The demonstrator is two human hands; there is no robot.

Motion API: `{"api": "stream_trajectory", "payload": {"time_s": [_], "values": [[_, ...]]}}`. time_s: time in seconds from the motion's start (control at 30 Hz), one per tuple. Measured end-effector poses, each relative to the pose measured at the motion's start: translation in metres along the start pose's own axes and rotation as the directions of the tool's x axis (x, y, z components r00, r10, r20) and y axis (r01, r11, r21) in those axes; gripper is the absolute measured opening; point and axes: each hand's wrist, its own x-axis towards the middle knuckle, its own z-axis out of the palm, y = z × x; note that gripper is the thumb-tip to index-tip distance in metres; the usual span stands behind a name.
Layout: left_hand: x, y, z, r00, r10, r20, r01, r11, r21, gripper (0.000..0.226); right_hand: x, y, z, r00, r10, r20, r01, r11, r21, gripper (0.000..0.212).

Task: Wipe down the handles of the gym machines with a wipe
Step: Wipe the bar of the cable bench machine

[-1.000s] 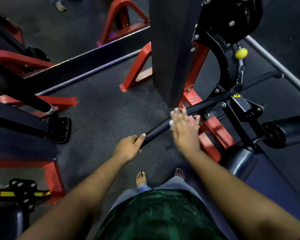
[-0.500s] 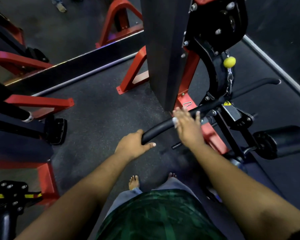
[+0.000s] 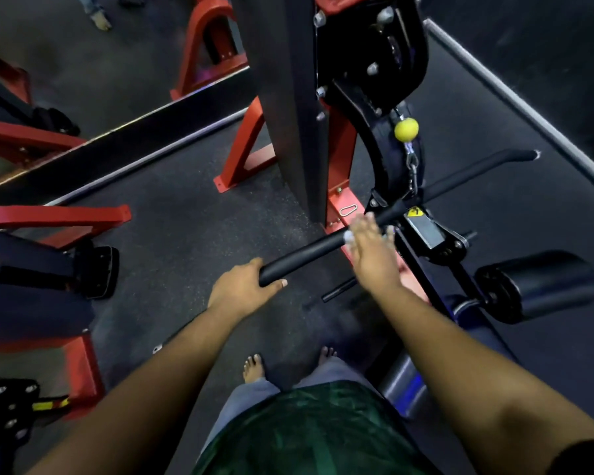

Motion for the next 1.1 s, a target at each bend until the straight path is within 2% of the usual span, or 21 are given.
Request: {"api": "stream_trajectory", "payload": {"time_s": [0.1, 0.2, 0.23, 0.33, 0.4, 0.43, 0.5, 0.57, 0.6, 0.63, 0.67, 0.7, 0.77, 0.83, 0.87, 1.0, 1.07, 1.1], "values": [[-0.004, 0.003, 0.001, 1.0, -0.012, -0.011, 0.012, 1.0, 0.011, 0.052, 0.024, 0.028, -0.004, 0.953, 0.29, -0.081, -0.278, 0.951, 0.139, 0.05], [-0.009, 0.009, 0.001, 1.0, -0.01, 0.0, 0.01, 1.0, 0.016, 0.048, 0.026, -0.013, 0.01, 0.844, 0.527, -0.103, -0.411, 0.758, 0.506, 0.055], [-0.011, 0.011, 0.0, 1.0, -0.008, 0.002, 0.008, 1.0, 0.021, 0.047, 0.019, -0.034, 0.018, 0.811, 0.577, -0.094, -0.421, 0.688, 0.591, 0.056], [-0.013, 0.012, 0.0, 1.0, -0.013, 0.0, 0.013, 1.0, 0.022, 0.048, -0.011, -0.092, 0.027, 0.786, 0.61, -0.093, -0.347, 0.562, 0.751, 0.053], [-0.015, 0.01, 0.001, 1.0, -0.011, -0.002, 0.011, 1.0, 0.013, 0.047, -0.001, -0.097, 0.023, 0.725, 0.688, -0.04, -0.327, 0.394, 0.859, 0.053], [-0.016, 0.009, 0.001, 1.0, -0.003, -0.003, 0.003, 1.0, 0.006, 0.046, 0.016, -0.089, 0.025, 0.667, 0.745, 0.001, -0.325, 0.289, 0.901, 0.055], [-0.019, 0.006, 0.003, 1.0, 0.026, 0.009, -0.026, 1.0, -0.016, 0.045, 0.051, -0.019, 0.075, 0.542, 0.825, 0.161, -0.371, 0.063, 0.927, 0.069], [-0.023, -0.001, 0.004, 0.997, 0.071, 0.023, -0.07, 0.996, -0.047, 0.045, 0.075, 0.029, 0.105, 0.456, 0.838, 0.301, -0.437, -0.084, 0.895, 0.077], [-0.025, -0.004, 0.005, 0.995, 0.094, 0.028, -0.092, 0.993, -0.07, 0.046, 0.076, 0.023, 0.091, 0.444, 0.82, 0.361, -0.387, -0.188, 0.903, 0.073], [-0.027, -0.009, 0.005, 0.992, 0.12, 0.037, -0.115, 0.988, -0.104, 0.049, 0.066, -0.004, 0.065, 0.405, 0.799, 0.445, -0.326, -0.328, 0.886, 0.064], [-0.03, -0.013, 0.006, 0.989, 0.142, 0.045, -0.134, 0.981, -0.138, 0.052, 0.049, -0.05, 0.033, 0.398, 0.762, 0.51, -0.25, -0.445, 0.86, 0.056], [-0.033, -0.021, 0.006, 0.986, 0.162, 0.047, -0.153, 0.974, -0.166, 0.055, 0.031, -0.091, 0.023, 0.438, 0.725, 0.531, -0.225, -0.483, 0.846, 0.05], [-0.042, -0.035, 0.009, 0.981, 0.193, 0.038, -0.183, 0.966, -0.183, 0.057, -0.009, -0.151, 0.028, 0.533, 0.61, 0.586, -0.25, -0.548, 0.798, 0.05], [-0.055, -0.056, 0.01, 0.973, 0.226, 0.036, -0.218, 0.964, -0.153, 0.056, -0.038, -0.182, 0.029, 0.57, 0.562, 0.599, -0.25, -0.576, 0.778, 0.051], [-0.062, -0.067, 0.01, 0.973, 0.227, 0.042, -0.219, 0.966, -0.14, 0.056, -0.037, -0.185, 0.025, 0.577, 0.58, 0.574, -0.241, -0.551, 0.799, 0.05], [-0.096, -0.12, 0.014, 0.964, 0.242, 0.113, -0.22, 0.959, -0.181, 0.055, -0.01, -0.188, 0.01, 0.417, 0.791, 0.448, -0.107, -0.447, 0.888, 0.03], [-0.112, -0.145, 0.017, 0.956, 0.261, 0.134, -0.228, 0.948, -0.223, 0.056, -0.02, -0.21, 0.027, 0.38, 0.85, 0.364, -0.203, -0.307, 0.93, 0.028], [-0.114, -0.152, 0.018, 0.955, 0.27, 0.126, -0.234, 0.942, -0.242, 0.056, -0.031, -0.225, 0.043, 0.392, 0.857, 0.333, -0.264, -0.242, 0.934, 0.029]]}}
